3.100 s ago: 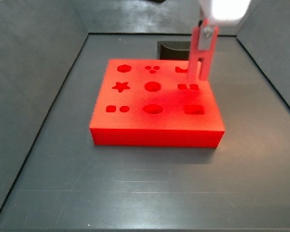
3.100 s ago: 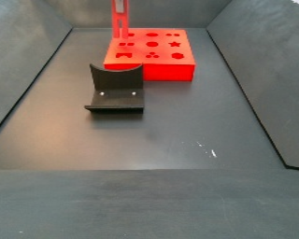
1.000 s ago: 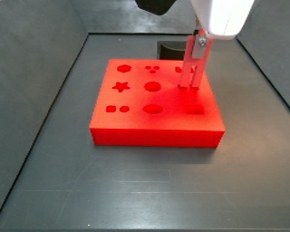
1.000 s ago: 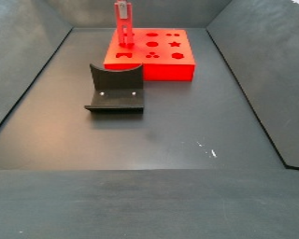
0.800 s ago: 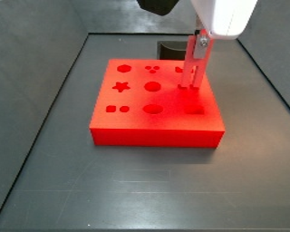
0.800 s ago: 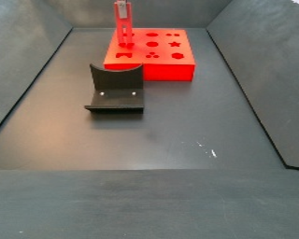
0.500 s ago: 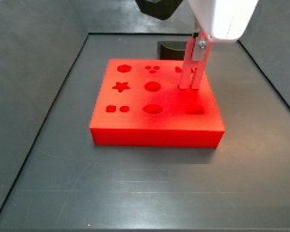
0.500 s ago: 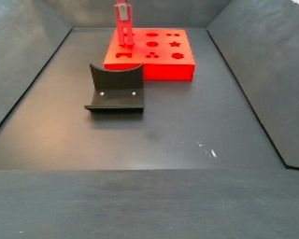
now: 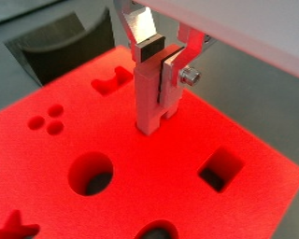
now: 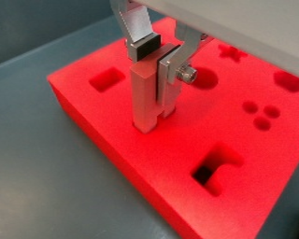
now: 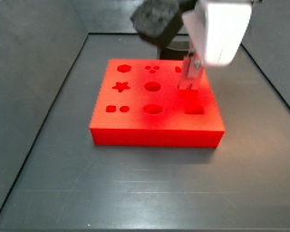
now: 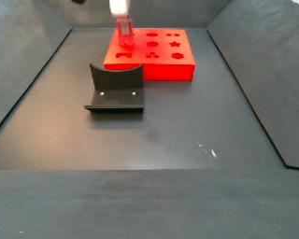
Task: Insert the double-square object.
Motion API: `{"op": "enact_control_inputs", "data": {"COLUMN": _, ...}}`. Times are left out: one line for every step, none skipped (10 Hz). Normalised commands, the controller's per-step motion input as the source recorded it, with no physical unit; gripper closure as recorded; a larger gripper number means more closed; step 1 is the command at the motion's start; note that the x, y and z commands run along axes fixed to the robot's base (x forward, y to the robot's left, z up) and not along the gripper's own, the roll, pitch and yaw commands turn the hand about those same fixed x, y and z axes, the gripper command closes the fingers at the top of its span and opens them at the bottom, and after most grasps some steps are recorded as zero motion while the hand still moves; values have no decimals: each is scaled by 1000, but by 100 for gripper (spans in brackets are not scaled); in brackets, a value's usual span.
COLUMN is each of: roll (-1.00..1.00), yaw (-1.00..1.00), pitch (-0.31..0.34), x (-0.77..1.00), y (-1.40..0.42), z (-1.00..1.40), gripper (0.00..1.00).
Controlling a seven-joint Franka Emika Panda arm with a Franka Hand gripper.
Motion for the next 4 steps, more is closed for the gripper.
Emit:
{"op": "enact_control_inputs", "data": {"roll": 161, "yaw": 0, "pitch": 24, "x": 37, "y": 0, "z": -571, "gripper": 100}}
{"op": "enact_control_inputs", "data": {"roll": 170, "yaw": 0, "pitch": 1, "x": 0, "y": 0, "z": -517, "gripper": 100}}
{"op": "enact_control_inputs", "data": {"roll": 0, "yaw": 0, "pitch": 9, "x": 3, "y": 0, "z": 0, "gripper": 100}}
{"op": "enact_control_inputs", "data": {"roll": 0, "yaw": 0, "pitch": 0, "x": 0, "y": 0, "z": 0, "gripper": 100}}
